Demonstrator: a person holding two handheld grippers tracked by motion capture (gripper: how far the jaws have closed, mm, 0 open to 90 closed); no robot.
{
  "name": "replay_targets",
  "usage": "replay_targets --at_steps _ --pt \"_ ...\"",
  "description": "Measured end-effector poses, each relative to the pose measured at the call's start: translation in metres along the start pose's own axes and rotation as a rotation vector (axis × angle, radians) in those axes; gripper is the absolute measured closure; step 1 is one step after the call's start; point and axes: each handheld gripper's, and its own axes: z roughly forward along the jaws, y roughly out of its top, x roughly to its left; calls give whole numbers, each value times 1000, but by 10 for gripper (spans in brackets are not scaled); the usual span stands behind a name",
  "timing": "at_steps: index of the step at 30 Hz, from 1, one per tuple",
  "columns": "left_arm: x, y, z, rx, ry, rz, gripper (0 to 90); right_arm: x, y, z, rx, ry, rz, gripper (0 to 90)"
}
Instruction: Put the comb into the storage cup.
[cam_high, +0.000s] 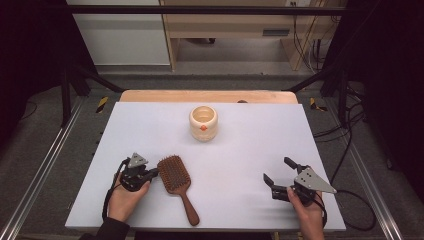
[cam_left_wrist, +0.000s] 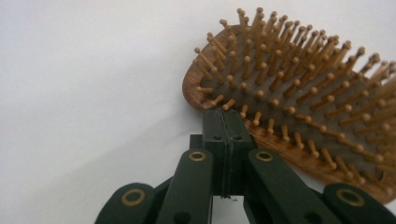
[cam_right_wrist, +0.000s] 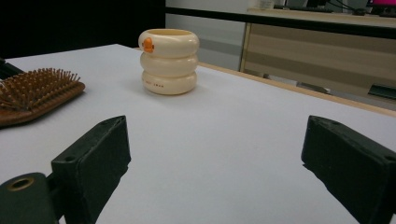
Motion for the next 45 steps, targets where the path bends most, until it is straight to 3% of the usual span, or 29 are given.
replay_targets --at_steps 8,19,29,39,43,45 --pt "0 17 12 26 -5 27 900 0 0 -1 -3 1 6 80" --pt "-2 33 28 42 -28 35 900 -1 0 -1 -5 0 7 79" --pt "-14 56 45 81 -57 118 900 -1 0 -1 2 3 6 79" --pt "-21 61 54 91 -85 146 900 -3 -2 0 3 1 16 78" --pt "-22 63 55 91 -76 149 900 -4 -3 0 2 1 16 78" --pt "-20 62 53 85 -53 146 900 -4 -3 -1 -1 0 22 78"
